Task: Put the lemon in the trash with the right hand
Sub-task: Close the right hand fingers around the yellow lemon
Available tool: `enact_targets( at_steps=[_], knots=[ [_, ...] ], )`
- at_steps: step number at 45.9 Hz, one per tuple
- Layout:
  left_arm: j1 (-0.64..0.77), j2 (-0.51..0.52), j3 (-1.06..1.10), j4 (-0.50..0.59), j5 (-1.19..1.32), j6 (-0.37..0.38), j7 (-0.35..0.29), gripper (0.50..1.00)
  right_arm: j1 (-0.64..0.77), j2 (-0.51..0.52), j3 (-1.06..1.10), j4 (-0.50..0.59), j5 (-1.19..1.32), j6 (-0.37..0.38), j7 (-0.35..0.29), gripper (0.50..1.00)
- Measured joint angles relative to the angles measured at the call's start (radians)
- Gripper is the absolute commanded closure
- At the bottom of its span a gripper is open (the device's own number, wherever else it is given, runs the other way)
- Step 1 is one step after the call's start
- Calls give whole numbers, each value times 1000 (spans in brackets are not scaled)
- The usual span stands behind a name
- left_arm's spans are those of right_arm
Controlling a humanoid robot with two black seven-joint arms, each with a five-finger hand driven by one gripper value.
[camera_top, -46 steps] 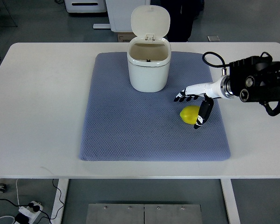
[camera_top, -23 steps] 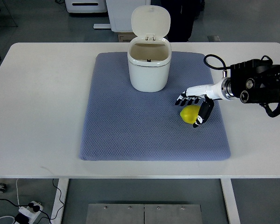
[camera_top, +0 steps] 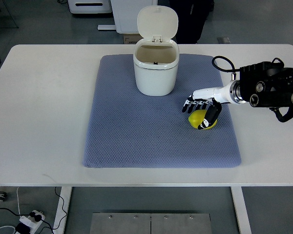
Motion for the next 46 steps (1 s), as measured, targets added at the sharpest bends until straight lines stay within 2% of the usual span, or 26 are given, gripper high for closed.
enact_targets(
  at_steps=[29, 36, 42, 46],
  knots=[
    [0, 0, 0, 0, 0, 0, 0, 500, -42, -8, -1, -29, -20, -5, 23, 718],
    [0, 0, 0, 0, 0, 0, 0, 500, -42, -9, -1, -29, -29, -5, 27, 745],
    [0, 0, 0, 0, 0, 0, 0, 500, -43, -8, -1, -29, -33, -5, 42, 789],
    [0, 0, 0, 0, 0, 0, 0, 500, -43, -9, -1, -29, -39, -5, 52, 854]
  ],
)
